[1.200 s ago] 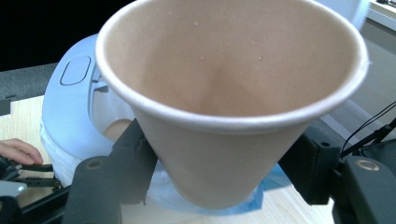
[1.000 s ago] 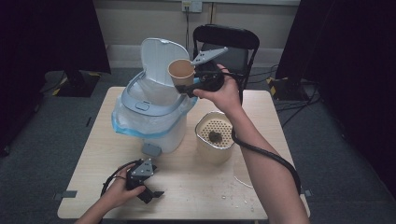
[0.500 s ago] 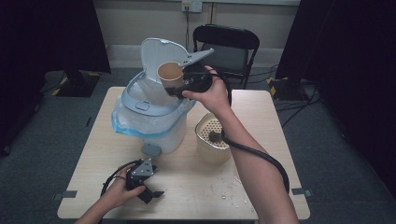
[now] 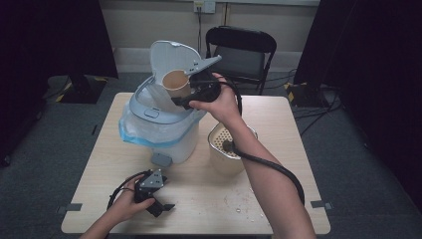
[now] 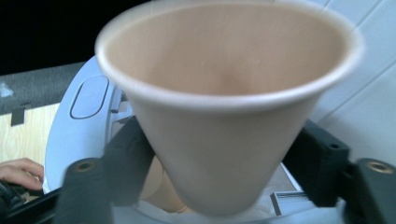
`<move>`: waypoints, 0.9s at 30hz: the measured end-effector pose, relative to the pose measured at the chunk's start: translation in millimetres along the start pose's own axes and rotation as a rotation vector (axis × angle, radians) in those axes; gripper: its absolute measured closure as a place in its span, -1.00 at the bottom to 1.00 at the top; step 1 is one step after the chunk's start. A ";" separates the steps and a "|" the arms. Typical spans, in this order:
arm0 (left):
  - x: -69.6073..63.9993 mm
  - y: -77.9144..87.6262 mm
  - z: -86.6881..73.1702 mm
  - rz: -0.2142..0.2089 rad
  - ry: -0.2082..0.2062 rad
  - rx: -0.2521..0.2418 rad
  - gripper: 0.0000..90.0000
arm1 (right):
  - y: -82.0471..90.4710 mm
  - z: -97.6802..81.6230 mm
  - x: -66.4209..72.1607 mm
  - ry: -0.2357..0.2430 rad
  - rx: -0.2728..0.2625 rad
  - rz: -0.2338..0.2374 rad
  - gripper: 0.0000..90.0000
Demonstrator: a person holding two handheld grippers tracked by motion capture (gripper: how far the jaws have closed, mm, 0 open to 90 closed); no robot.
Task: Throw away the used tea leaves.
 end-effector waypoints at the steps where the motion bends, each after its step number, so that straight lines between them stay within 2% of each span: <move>1: 0.0 0.1 0.0 0.000 0.000 0.001 -1.00 | 0.1 0.2 -0.1 -0.011 -0.006 0.003 -0.45; 2: 0.0 0.0 0.0 0.000 0.000 0.000 -1.00 | 0.2 -0.3 -0.2 -0.023 -0.002 0.010 -0.47; 9: -0.1 -0.1 0.0 -0.003 0.001 -0.001 -1.00 | 2.6 -2.0 0.0 -0.022 -0.003 0.014 -0.48; 17: -0.1 -0.1 0.0 -0.003 0.001 -0.001 -1.00 | 16.0 -8.4 -3.5 -0.027 0.022 0.016 -0.42; 27: -0.1 -0.1 0.0 -0.003 0.001 -0.001 -1.00 | 36.2 -16.2 -17.8 -0.038 0.034 -0.028 -0.41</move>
Point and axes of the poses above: each handheld gripper's, and its own axes: y roughly backward along the jaws, z roughly out of its top, x roughly to its left, the point moved 8 cm from there along -y, roughly forward along the jaws, and after that the axes turned 12 degrees about -x, right-handed, at the moved point
